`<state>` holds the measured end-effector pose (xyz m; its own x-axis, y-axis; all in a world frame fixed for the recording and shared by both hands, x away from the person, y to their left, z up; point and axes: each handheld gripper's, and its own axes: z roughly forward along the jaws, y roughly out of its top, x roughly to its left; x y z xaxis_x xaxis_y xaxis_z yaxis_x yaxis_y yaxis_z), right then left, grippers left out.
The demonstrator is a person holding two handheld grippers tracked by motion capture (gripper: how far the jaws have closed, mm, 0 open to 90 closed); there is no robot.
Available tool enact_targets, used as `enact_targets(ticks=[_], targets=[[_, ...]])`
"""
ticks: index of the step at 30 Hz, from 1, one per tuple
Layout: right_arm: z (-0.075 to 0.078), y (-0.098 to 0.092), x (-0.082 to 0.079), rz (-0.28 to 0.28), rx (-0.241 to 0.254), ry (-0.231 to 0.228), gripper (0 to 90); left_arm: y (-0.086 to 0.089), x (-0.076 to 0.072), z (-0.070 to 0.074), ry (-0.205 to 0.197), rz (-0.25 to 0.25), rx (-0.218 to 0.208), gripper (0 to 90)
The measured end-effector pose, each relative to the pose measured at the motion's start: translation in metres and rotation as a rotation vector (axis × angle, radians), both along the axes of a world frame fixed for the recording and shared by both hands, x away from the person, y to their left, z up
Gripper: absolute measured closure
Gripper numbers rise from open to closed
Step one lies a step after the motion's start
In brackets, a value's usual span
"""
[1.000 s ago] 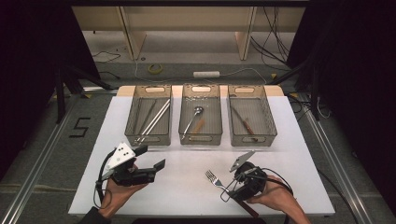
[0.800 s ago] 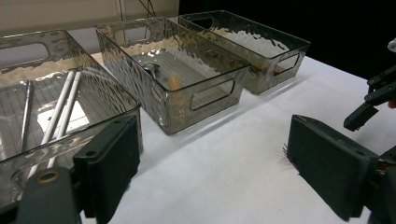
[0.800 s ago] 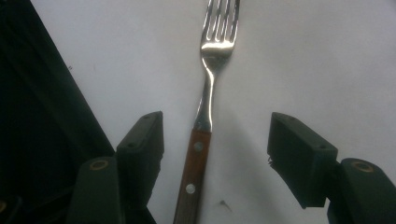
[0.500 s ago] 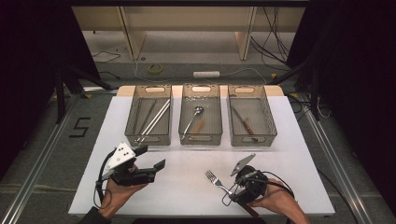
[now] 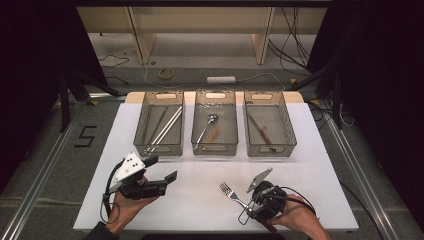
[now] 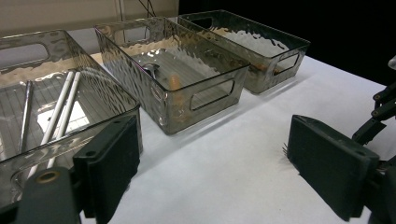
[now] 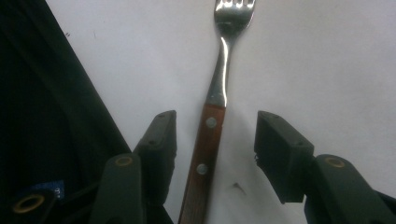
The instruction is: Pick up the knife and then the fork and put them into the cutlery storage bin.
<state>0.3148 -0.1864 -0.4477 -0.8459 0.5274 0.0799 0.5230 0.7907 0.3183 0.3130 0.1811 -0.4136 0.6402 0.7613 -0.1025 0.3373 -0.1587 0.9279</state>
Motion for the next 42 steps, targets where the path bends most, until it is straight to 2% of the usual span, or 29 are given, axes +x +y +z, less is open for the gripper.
enact_targets(ticks=[19, 42], targets=[[-0.008, 0.0029, -0.0041, 0.023, -0.055, 0.01, 64.5, 0.0, -0.0003, 0.0001, -0.002, 0.001, -0.002, 16.8], [-0.0099, 0.0055, -0.0059, 0.051, -0.101, -0.03, 75.2, -0.0003, -0.0002, -0.0002, -0.001, 0.0, 0.001, 16.8]])
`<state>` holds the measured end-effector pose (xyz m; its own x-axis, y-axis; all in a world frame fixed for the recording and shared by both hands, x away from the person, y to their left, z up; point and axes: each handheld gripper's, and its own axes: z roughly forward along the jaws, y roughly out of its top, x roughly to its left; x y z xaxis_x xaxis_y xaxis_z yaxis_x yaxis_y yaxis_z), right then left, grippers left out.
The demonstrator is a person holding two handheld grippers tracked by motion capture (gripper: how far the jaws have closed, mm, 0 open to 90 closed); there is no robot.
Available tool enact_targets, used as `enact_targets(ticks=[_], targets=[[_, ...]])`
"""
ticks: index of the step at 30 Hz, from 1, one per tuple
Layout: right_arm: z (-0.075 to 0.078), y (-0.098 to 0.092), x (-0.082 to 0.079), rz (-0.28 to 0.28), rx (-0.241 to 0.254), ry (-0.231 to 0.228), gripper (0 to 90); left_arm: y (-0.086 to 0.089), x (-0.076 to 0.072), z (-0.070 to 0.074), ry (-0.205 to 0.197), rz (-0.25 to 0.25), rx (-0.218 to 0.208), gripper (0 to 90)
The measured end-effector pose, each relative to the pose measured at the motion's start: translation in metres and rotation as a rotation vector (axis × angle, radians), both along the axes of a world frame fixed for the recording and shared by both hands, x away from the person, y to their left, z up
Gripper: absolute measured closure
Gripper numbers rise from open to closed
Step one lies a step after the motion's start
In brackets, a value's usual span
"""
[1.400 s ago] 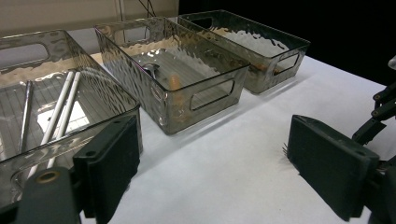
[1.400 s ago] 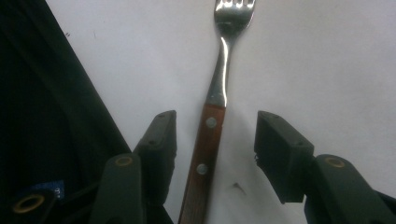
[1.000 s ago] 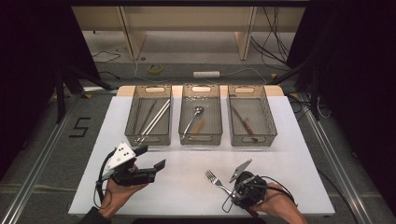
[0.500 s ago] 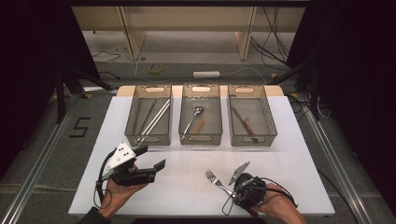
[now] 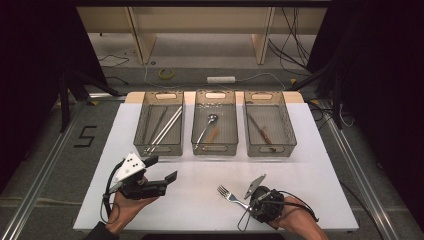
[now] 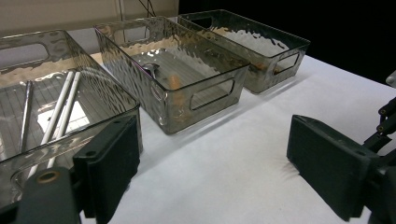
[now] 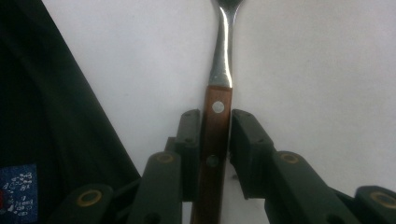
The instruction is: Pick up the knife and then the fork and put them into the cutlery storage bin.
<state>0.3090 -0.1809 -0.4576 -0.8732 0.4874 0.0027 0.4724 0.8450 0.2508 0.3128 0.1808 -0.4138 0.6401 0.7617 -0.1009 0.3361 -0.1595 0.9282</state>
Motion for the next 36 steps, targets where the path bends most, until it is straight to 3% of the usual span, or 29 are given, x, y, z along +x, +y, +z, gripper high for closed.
enact_targets(ticks=[12, 20, 36], targets=[[0.001, 0.0, 0.0, 0.01, -0.006, 0.0, 77.2, 0.0, 0.0, 0.0, -0.001, 0.0, 0.001, 16.8], [0.001, 0.0, 0.0, 0.047, -0.006, -0.028, 77.4, 0.0, 0.0, 0.0, -0.003, 0.0, 0.003, 16.8], [0.01, -0.008, 0.003, 0.028, 0.033, -0.07, 77.5, 0.0, 0.0, 0.0, -0.002, 0.002, 0.001, 16.8]])
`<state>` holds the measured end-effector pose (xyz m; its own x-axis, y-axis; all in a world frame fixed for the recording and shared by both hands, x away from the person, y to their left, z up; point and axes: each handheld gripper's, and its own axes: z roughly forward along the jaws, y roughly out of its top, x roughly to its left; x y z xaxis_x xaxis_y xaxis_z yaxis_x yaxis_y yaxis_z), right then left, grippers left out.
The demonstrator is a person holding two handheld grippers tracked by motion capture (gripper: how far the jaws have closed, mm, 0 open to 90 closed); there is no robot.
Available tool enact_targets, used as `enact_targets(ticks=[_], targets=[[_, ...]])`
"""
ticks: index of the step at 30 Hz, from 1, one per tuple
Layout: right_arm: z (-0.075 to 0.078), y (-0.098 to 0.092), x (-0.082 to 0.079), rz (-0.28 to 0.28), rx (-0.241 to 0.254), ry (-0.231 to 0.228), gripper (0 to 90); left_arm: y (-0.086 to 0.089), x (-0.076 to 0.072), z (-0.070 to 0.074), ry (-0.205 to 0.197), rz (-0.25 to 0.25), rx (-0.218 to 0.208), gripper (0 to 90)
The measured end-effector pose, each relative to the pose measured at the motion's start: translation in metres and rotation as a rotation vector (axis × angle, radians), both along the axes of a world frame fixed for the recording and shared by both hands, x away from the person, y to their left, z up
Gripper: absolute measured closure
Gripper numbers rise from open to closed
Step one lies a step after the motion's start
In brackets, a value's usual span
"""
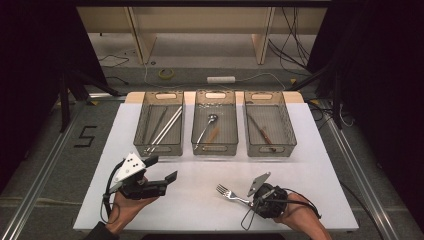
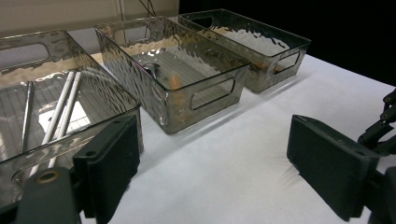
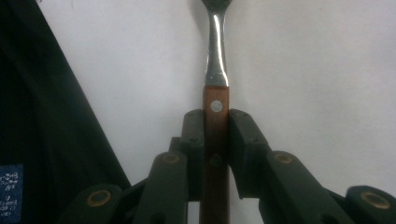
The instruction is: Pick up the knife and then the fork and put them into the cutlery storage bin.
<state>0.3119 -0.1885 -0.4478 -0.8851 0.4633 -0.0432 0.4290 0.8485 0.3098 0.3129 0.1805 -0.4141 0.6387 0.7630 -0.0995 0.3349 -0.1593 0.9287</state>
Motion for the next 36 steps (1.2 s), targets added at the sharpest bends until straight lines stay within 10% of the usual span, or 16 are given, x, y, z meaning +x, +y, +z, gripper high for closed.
enact_targets(ticks=[36], targets=[[0.033, -0.034, 0.053, -0.167, 0.16, -0.121, 77.5, 0.001, 0.001, -0.001, 0.002, 0.009, 0.002, 16.8]])
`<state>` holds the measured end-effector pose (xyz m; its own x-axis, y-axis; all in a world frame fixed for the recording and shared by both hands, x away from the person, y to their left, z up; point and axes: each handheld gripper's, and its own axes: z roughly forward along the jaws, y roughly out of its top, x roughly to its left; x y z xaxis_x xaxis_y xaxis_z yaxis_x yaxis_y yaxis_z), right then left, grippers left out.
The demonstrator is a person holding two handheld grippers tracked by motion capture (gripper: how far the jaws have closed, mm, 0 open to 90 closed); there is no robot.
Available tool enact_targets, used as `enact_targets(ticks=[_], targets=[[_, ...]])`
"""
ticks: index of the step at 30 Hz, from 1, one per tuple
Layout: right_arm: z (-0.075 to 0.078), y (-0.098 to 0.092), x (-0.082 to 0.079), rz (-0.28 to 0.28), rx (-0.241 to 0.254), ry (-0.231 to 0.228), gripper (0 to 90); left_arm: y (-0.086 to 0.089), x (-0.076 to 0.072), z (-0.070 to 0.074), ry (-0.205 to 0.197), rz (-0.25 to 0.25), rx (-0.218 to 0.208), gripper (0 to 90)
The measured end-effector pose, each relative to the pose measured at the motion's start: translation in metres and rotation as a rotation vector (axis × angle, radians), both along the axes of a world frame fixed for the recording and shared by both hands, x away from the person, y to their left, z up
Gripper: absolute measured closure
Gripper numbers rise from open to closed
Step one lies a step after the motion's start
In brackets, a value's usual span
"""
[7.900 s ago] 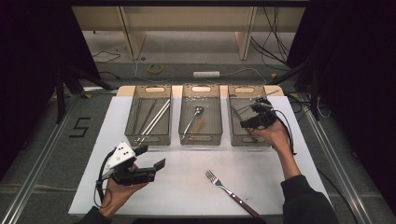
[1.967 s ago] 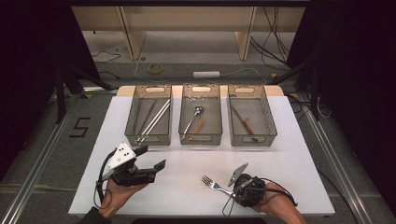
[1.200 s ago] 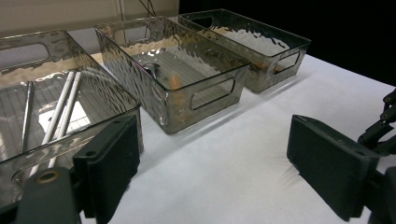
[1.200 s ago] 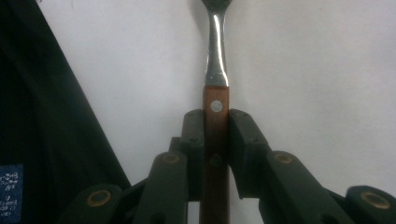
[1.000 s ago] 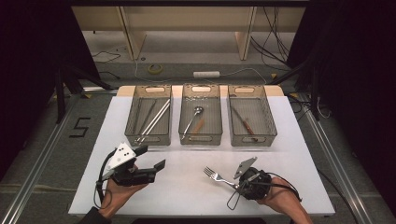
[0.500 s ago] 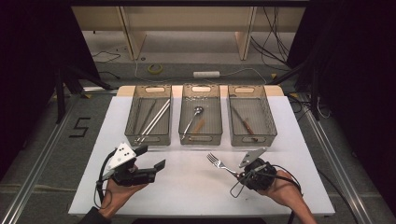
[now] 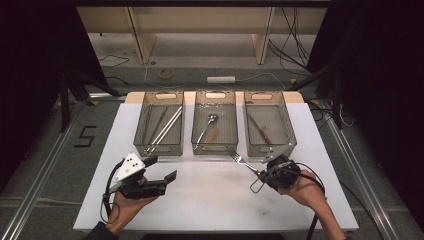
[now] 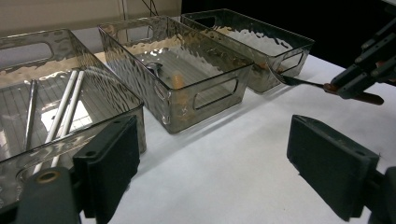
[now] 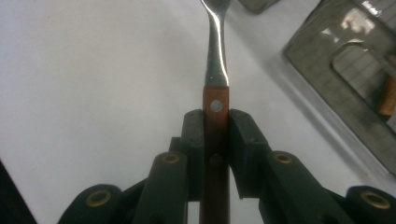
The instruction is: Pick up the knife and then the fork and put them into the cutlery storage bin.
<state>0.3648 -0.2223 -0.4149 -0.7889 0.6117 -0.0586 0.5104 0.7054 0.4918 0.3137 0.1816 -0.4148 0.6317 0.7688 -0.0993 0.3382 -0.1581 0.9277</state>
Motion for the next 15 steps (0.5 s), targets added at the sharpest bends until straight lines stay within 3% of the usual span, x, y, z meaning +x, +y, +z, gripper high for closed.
enact_targets(ticks=[15], targets=[[0.013, -0.005, 0.022, -0.042, 0.037, -0.012, 77.5, 0.0, 0.0, 0.0, 0.0, 0.003, 0.001, 16.8]])
